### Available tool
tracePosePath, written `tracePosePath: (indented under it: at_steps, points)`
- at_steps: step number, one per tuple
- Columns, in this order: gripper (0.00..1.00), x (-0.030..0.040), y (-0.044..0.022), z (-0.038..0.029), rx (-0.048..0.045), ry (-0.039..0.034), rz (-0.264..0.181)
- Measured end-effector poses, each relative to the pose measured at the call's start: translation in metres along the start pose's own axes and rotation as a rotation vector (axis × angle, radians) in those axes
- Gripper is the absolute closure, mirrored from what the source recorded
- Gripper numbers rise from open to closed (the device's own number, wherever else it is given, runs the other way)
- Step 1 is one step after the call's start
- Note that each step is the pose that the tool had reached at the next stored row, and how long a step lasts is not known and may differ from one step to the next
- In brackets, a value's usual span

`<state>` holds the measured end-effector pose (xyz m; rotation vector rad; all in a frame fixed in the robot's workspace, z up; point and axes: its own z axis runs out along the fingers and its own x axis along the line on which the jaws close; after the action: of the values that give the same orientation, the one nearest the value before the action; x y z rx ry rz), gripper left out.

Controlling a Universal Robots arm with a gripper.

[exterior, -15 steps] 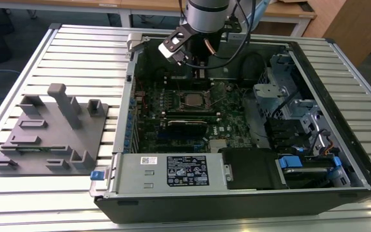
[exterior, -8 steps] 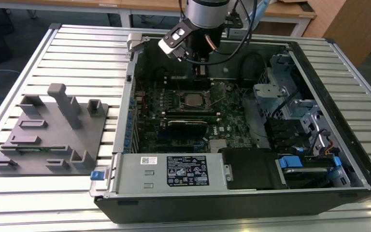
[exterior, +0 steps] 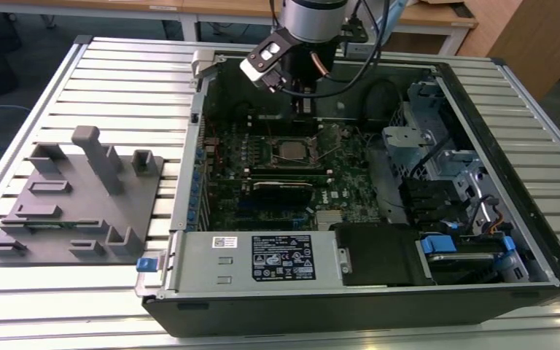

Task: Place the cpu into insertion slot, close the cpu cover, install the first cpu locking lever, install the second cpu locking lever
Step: 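Close the cpu cover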

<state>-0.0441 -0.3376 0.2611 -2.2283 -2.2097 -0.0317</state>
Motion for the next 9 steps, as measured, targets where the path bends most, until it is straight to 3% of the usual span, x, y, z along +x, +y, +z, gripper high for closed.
tracePosePath:
  at_steps: [9]
  points:
    - [0.90,0.0001,0.0097,0.0003,-0.0002,0.0002,0.000]
